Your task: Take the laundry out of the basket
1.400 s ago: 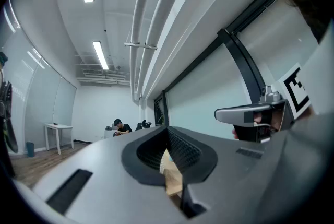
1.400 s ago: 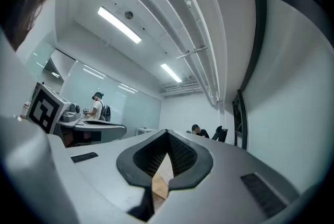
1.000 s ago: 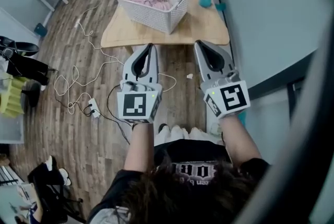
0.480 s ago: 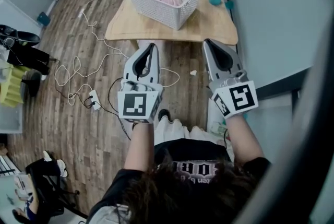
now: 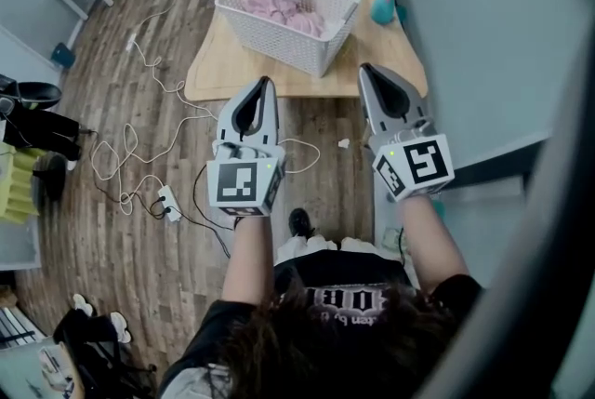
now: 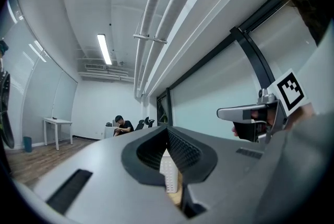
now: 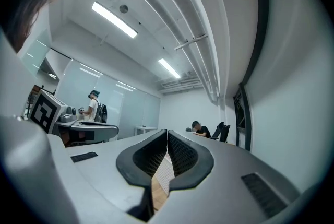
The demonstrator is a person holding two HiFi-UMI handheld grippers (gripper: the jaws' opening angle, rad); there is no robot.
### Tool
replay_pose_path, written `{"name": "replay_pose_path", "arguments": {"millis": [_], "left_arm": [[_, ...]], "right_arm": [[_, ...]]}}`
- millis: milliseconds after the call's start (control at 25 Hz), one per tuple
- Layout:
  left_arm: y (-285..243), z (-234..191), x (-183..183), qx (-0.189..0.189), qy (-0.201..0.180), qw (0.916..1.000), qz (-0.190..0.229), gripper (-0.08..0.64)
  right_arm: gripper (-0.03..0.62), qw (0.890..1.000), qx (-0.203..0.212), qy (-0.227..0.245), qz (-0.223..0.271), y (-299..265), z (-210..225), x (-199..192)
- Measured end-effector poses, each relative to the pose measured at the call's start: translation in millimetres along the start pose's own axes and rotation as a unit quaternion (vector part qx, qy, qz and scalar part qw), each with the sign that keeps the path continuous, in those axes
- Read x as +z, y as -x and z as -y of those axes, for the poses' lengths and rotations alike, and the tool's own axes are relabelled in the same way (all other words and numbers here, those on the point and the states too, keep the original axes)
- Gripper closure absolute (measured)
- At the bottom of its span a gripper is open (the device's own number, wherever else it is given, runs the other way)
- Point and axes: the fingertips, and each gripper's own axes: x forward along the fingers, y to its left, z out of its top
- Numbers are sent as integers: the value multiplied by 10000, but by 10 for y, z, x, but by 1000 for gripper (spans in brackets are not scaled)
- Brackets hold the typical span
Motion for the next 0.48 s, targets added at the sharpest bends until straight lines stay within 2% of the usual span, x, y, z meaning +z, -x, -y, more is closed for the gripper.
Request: {"name": "replay_pose_path", "arguments": {"millis": [480], "left_arm": [[-701, -470, -85, -686, -308, 9972, -9, 569]], "right_arm": [[565, 9991, -434, -39, 0, -828, 115, -97]]}}
